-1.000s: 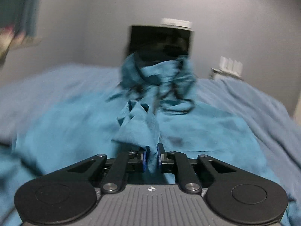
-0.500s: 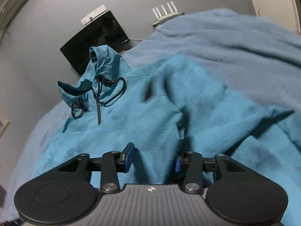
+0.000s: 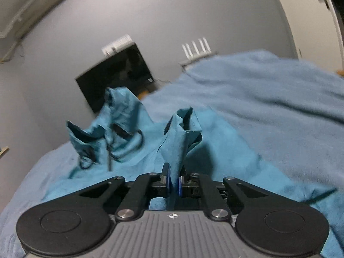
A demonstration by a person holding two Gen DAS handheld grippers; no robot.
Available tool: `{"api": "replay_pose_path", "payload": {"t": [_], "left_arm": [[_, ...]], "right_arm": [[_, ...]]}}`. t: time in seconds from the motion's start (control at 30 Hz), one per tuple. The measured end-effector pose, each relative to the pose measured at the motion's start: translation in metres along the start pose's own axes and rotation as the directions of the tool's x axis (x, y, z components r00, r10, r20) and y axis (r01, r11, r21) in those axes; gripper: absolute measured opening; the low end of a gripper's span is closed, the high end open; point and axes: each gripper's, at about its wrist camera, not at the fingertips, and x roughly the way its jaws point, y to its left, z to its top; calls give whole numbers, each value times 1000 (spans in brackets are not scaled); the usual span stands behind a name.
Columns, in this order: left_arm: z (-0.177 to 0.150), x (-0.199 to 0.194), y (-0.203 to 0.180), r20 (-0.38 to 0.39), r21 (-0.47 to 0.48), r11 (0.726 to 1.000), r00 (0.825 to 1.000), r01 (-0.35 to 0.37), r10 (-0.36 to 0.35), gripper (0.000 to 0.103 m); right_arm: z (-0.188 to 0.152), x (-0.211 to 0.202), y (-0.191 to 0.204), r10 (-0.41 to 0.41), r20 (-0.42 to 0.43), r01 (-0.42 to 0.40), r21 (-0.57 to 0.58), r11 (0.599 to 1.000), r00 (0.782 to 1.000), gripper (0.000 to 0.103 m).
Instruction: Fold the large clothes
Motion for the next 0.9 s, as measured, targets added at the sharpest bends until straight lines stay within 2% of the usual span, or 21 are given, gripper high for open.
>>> {"api": "replay_pose_path", "payload": {"t": [0.1, 0.2, 0.3, 0.33, 0.37, 0.43, 0.6, 0.7, 0.8, 0.9], "left_arm": [[-1, 4, 1, -10, 6, 1000, 1000, -10, 10, 85], [-3, 8, 2, -22, 9, 1000, 1000, -16, 16, 85], [-3, 11, 3, -38, 17, 1000, 999, -24, 25, 85], [-3, 12, 3, -40, 18, 1000, 999, -25, 26, 85], [-3, 12, 3, -42, 20, 999, 999, -25, 26, 85], [-3, 11, 3, -44, 26, 999, 999, -24, 26, 85], [-8, -8, 1, -38, 61, 998, 999, -29, 31, 85], [-12, -28, 4, -41, 72, 997, 999, 1, 2, 85], [-14, -45, 13, -74, -4, 999, 996, 53, -53, 85], [-17, -64, 27, -115, -159, 981, 984, 115, -134, 85]], "right_arm": [[-15, 17, -17, -62, -46, 64, 43, 997, 997, 11], [-26, 24, -21, -110, -72, 113, 38, 993, 991, 17], [-25, 13, -9, -152, -69, 154, 30, 988, 986, 39], [-28, 0, -9, -169, -57, 170, 20, 985, 984, 54], [-27, -12, -7, -191, -46, 191, 5, 981, 980, 63], [-21, -35, -6, -212, -46, 211, -16, 977, 976, 64], [3, -95, -18, -193, -133, 196, 10, 980, 972, 74], [6, -133, -23, -213, -169, 211, -33, 977, 962, 80], [3, -157, -30, -255, -219, 237, -107, 966, 942, 82], [-2, -176, -45, -283, -274, 253, -141, 957, 919, 83]]}}
